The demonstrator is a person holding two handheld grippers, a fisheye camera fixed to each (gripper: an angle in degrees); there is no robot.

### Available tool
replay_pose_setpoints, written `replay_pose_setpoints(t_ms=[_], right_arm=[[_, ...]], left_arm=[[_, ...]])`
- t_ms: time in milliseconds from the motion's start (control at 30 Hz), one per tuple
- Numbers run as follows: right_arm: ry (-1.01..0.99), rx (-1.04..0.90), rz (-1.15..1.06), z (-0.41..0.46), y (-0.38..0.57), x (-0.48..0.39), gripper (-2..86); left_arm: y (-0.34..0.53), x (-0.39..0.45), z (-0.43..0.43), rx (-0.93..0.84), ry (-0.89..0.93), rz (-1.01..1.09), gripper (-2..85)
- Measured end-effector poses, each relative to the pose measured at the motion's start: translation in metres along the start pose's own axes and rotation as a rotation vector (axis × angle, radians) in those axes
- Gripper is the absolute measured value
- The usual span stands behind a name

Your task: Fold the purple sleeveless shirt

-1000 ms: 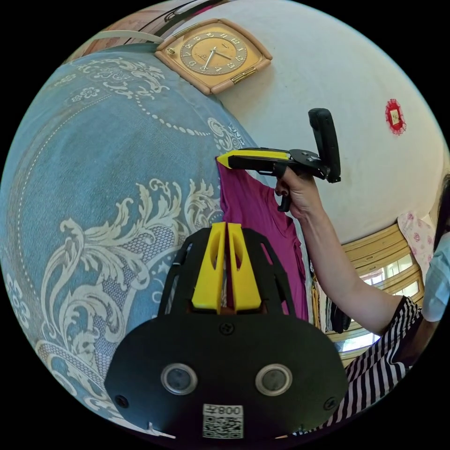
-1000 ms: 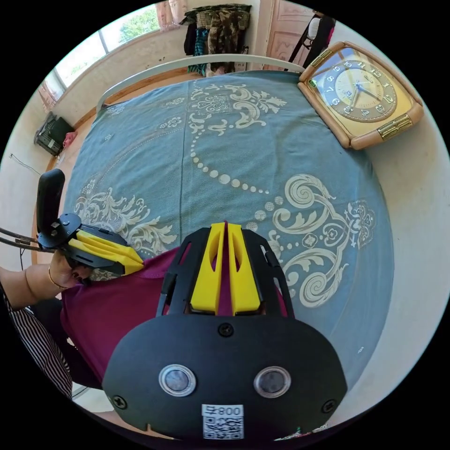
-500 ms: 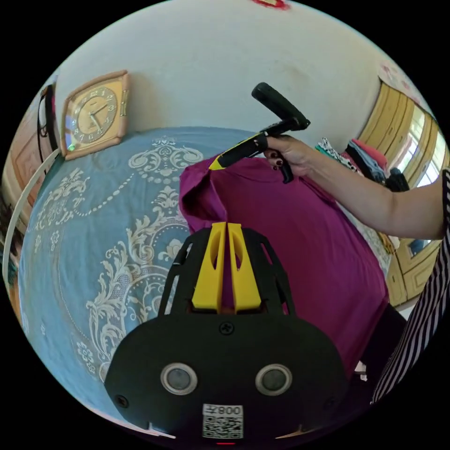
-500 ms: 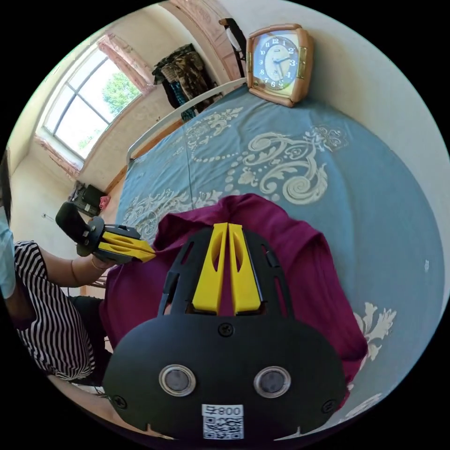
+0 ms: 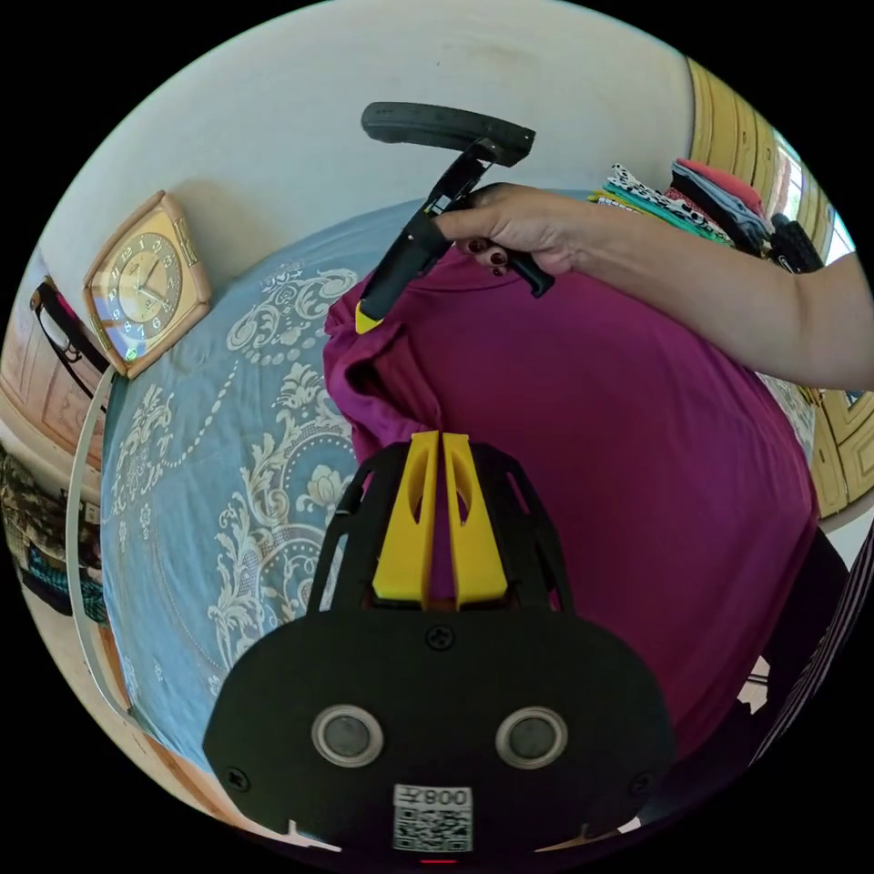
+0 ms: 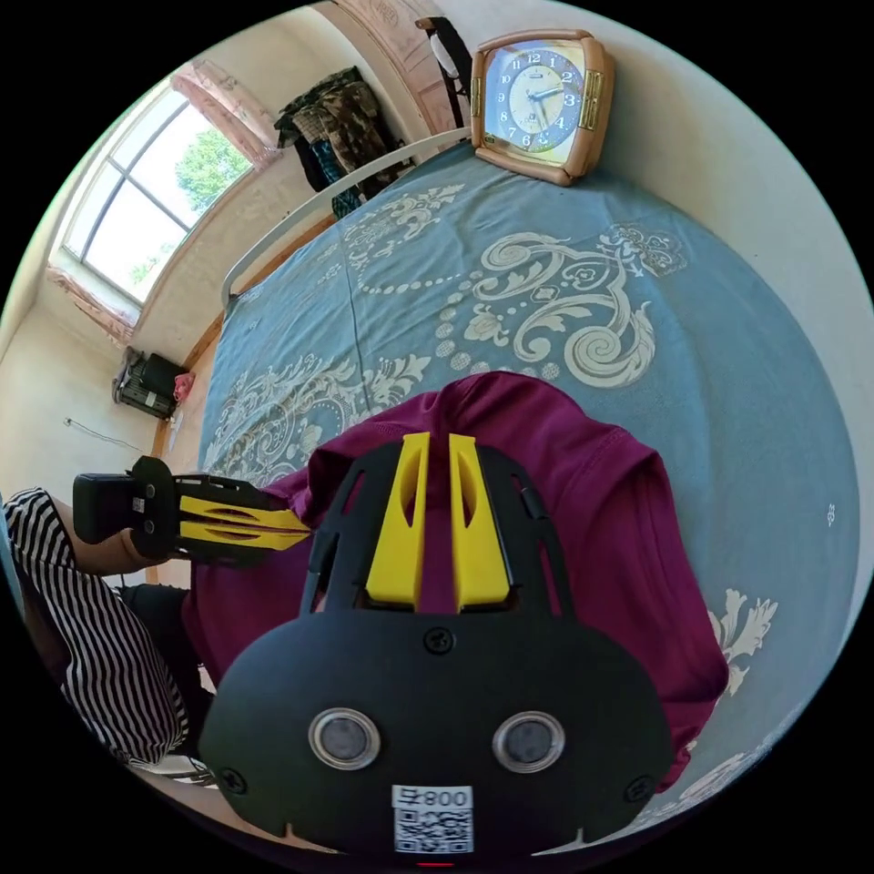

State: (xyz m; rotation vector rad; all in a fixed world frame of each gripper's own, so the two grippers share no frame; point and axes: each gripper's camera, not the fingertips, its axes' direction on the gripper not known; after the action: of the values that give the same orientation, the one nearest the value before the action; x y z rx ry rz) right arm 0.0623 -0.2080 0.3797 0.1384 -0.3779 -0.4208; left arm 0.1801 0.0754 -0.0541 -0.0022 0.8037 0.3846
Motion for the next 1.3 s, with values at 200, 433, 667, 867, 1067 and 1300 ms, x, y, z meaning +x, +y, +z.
replay_pose_setpoints(t_ms=[200, 433, 667, 867, 1067, 1300], right_arm=[[-0.132, 0.163, -0.12, -0.046, -0.02, 0.01, 2.4], [-0.119, 0.061, -0.005, -0.044, -0.011, 0.039, 2.3], [-0.116, 0.206, -0.036, -0.1, 0.007, 0.006, 1.6], [-0.053, 0.047, -0.058, -0.084, 0.0, -0.019, 0.5], [-0.11, 0.053, -0.031, -0.104, -0.006, -0.029, 0.3], [-0.078, 0.163, 0.019, -0.179, 0.033, -0.044, 0.3]], left_arm=[[-0.004, 0.033, 0.015, -0.018, -0.16, 0.074, 0.6], [-0.005, 0.046, 0.039, -0.04, -0.127, 0.058, 1.1], [0.0, 0.033, 0.032, 0.091, 0.045, -0.031, 2.1], [-0.006, 0.014, 0.055, 0.066, 0.087, -0.133, 0.9], [-0.017, 0.014, 0.076, -0.006, 0.087, -0.128, 0.3], [-0.016, -0.002, 0.059, 0.1, 0.121, -0.152, 0.7]])
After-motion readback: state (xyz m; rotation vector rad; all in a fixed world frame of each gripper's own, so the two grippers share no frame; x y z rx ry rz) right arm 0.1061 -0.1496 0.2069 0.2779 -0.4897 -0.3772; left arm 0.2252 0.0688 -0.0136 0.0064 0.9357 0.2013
